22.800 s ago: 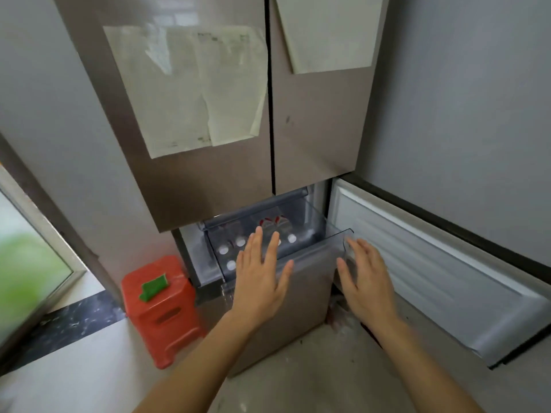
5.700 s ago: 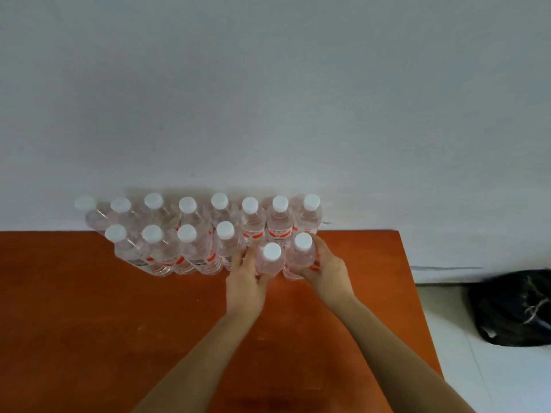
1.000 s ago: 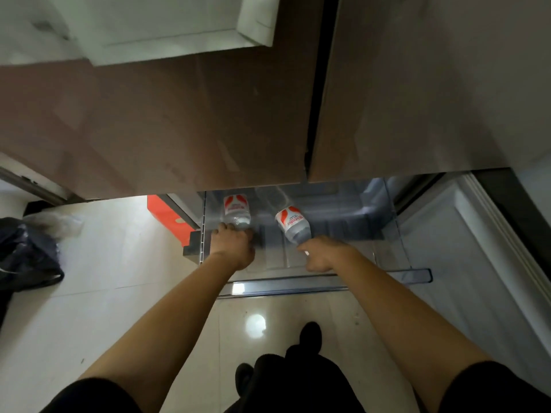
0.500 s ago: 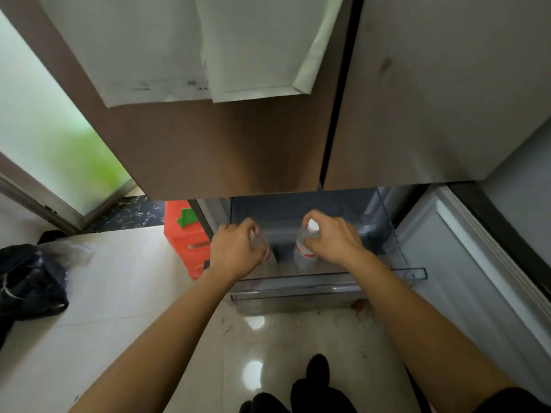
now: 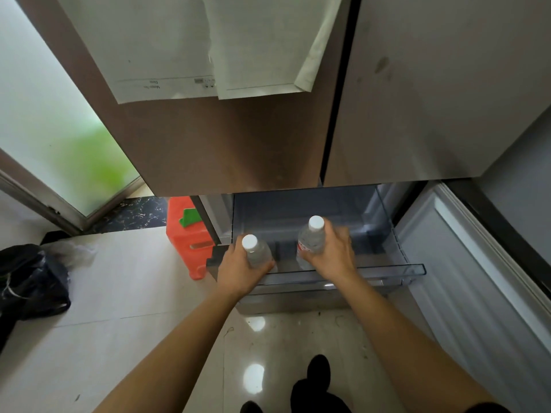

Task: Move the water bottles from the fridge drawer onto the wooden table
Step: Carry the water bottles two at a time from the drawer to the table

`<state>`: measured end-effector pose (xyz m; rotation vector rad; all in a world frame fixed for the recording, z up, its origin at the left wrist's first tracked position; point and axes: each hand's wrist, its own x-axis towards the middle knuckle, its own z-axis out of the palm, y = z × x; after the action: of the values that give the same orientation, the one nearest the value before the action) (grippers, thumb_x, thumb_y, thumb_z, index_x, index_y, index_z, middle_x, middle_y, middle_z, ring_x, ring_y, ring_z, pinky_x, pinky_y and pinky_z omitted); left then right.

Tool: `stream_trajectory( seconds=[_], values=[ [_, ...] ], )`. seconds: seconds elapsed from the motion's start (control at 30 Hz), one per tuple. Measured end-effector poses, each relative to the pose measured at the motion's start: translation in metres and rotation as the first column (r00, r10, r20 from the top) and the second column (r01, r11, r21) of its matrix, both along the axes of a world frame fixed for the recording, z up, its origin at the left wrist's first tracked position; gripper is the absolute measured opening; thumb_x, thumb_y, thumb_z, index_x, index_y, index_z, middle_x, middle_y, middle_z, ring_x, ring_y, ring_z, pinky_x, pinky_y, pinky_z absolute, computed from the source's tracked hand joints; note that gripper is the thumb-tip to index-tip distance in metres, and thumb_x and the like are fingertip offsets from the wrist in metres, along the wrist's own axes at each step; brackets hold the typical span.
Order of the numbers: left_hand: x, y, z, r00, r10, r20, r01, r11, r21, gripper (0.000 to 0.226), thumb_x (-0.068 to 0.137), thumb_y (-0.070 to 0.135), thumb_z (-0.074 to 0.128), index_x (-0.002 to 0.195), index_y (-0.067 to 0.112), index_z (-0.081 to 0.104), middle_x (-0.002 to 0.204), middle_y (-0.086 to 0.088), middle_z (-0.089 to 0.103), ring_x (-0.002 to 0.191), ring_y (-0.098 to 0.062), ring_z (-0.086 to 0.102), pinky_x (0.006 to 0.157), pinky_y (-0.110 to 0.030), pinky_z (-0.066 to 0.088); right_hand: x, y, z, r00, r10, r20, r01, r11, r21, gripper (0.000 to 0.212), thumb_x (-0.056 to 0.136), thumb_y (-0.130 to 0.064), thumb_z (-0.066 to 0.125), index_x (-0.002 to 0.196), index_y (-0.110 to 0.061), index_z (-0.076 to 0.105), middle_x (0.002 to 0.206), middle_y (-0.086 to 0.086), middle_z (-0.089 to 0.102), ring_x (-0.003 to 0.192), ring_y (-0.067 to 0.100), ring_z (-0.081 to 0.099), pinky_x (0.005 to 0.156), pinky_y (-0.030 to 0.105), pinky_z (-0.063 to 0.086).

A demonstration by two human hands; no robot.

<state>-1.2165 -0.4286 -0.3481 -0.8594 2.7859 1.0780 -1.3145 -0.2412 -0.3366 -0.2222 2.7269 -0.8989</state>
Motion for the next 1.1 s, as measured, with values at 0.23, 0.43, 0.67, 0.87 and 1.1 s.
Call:
stream_trajectory(
  seconds=[0.23,0.43,0.67,0.87,1.1],
  values=[
    [-0.002,0.017,-0.006,0.983,0.170,-0.066,-0.173,0.983,-0.057,0.095,0.062,0.069,0.078,0.133,0.035,0.026,0.122,0.000,0.065,0.103,-0.029,0.068,0.083,-0.045,0.059,0.007,-0.006,-0.022,1.000,0.004,-0.014,-0.005,0.996,-0.093,0.098,0.073,-0.046,0.085,0.141,-0.031,0.016,0.147,0.008,0.040,0.127,0.031,0.051,0.093,0.043,0.051],
    [-0.002,0.017,-0.009,0.976,0.211,-0.059,-0.213,0.977,-0.025,0.084,0.069,0.062,0.079,0.129,0.030,0.028,0.123,-0.002,0.064,0.107,-0.033,0.066,0.087,-0.045,0.056,0.010,-0.006,-0.018,0.995,-0.087,0.044,0.092,0.990,-0.107,0.084,0.076,-0.038,0.084,0.136,-0.028,0.026,0.133,0.008,0.058,0.113,0.032,0.062,0.074,0.033,0.050],
    [0.004,0.010,0.023,0.871,0.398,-0.289,-0.322,0.906,0.276,0.076,0.071,0.047,0.084,0.121,0.035,0.028,0.121,0.006,0.054,0.114,-0.024,0.058,0.094,-0.039,0.048,0.006,0.003,0.015,0.983,-0.129,0.130,0.171,0.897,-0.407,0.083,0.066,-0.044,0.090,0.134,-0.031,0.044,0.132,-0.002,0.059,0.119,0.023,0.057,0.096,0.039,0.049],
    [0.034,0.002,0.079,0.622,0.539,-0.568,-0.406,0.842,0.354,0.070,0.071,0.050,0.083,0.122,0.040,0.037,0.119,0.016,0.054,0.114,-0.010,0.055,0.102,-0.031,0.045,0.026,-0.034,0.047,0.994,0.067,-0.090,-0.110,0.740,-0.664,0.076,0.079,-0.045,0.079,0.142,-0.038,0.038,0.139,-0.009,0.048,0.124,0.009,0.049,0.100,0.031,0.044],
    [0.105,-0.008,0.119,0.345,0.668,-0.659,-0.733,0.631,0.255,0.064,0.071,0.034,0.086,0.120,0.025,0.046,0.105,0.006,0.060,0.090,-0.012,0.060,0.079,-0.025,0.049,0.052,-0.091,0.070,0.915,0.371,-0.158,-0.354,0.554,-0.753,0.081,0.081,-0.059,0.066,0.146,-0.041,0.021,0.148,-0.004,0.042,0.130,0.015,0.048,0.103,0.035,0.044]
  ],
)
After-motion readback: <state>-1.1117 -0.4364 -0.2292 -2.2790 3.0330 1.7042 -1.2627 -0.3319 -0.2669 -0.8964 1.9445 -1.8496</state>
